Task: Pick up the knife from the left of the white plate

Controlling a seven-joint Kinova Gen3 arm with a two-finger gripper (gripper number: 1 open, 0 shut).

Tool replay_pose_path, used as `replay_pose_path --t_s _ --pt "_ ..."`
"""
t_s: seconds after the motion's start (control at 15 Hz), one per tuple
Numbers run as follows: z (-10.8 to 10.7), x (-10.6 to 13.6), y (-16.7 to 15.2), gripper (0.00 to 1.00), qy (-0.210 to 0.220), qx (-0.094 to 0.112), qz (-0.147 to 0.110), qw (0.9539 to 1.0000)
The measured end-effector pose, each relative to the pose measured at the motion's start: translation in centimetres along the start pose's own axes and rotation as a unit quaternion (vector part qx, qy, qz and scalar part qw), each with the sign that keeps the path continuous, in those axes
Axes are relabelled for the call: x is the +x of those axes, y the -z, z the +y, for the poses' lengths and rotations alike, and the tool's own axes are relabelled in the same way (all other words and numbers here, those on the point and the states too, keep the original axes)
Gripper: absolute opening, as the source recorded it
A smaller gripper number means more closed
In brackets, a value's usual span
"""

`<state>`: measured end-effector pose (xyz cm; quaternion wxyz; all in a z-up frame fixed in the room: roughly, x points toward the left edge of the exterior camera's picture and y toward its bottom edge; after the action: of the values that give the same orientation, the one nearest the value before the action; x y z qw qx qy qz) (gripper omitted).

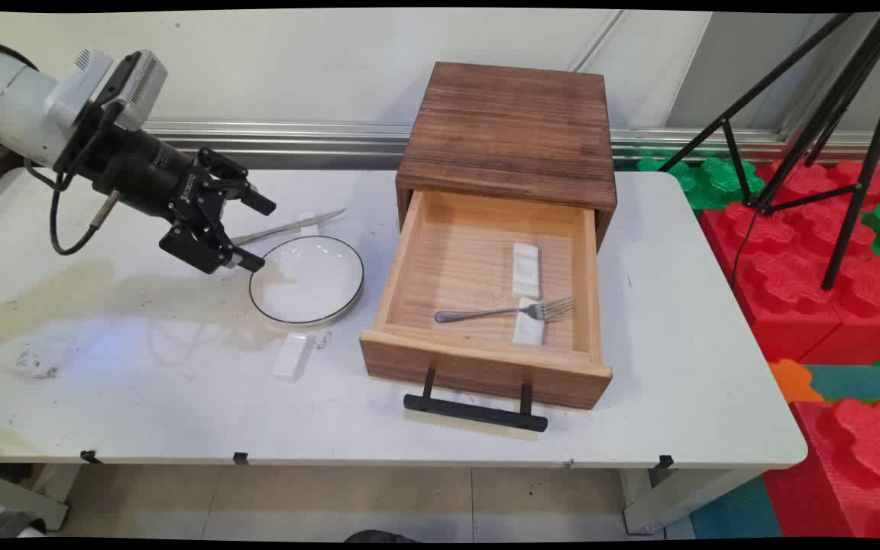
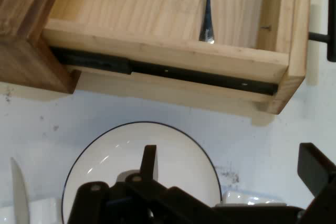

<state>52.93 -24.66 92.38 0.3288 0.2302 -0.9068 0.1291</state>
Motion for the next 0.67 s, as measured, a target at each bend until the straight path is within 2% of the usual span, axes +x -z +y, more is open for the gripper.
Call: replay_pose_path --t_s 0.2,0.67 --pt "-0.8 -0.6 0.0 1.00 0.004 0.013 -0.008 0.9999" --pt "-3.8 -3.5 -0.8 1.00 0.025 0.061 -0.039 0.9971"
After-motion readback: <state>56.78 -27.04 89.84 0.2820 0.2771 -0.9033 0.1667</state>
